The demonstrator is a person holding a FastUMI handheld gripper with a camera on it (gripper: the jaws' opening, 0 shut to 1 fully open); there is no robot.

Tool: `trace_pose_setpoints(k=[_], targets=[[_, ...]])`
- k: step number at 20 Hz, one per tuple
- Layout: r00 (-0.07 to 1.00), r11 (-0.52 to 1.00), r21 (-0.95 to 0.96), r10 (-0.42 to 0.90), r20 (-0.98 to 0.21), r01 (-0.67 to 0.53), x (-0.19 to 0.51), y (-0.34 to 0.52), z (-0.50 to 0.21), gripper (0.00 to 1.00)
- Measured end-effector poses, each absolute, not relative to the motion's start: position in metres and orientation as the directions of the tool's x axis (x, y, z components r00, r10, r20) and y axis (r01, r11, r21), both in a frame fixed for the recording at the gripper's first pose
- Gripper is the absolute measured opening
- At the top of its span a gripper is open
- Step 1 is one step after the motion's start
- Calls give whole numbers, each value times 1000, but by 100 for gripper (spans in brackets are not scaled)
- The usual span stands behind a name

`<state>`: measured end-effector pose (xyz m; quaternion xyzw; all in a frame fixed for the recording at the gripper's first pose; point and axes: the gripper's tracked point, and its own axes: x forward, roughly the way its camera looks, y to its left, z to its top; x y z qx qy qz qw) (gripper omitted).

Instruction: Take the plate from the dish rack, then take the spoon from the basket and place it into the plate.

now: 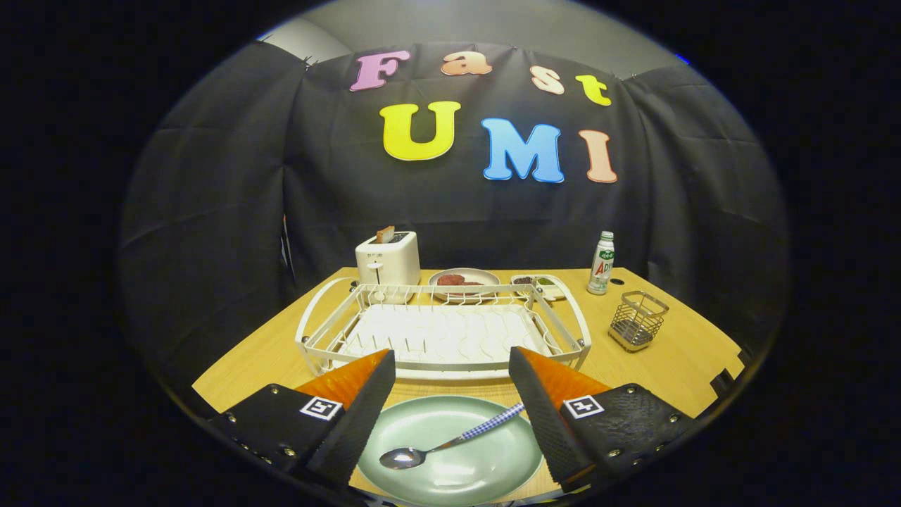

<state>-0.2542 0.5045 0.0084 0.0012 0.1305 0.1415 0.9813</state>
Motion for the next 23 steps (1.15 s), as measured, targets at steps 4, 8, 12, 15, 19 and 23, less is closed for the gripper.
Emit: trace_pose_setpoints(k=[4, 8, 12, 15, 19, 23], targets=[[933, 953, 37, 303, -191, -302, -238, 499, 59, 99], [955, 960, 33, 279, -99, -277, -213, 473, 128, 98], [968, 967, 62, 250, -15, -248, -183, 438, 189, 98], [981, 978, 76, 193, 15, -193, -158, 398, 213, 98], [990, 986, 86, 142, 26, -144, -134, 339, 223, 98], [980, 991, 40, 120, 159, -128, -114, 265, 238, 98]])
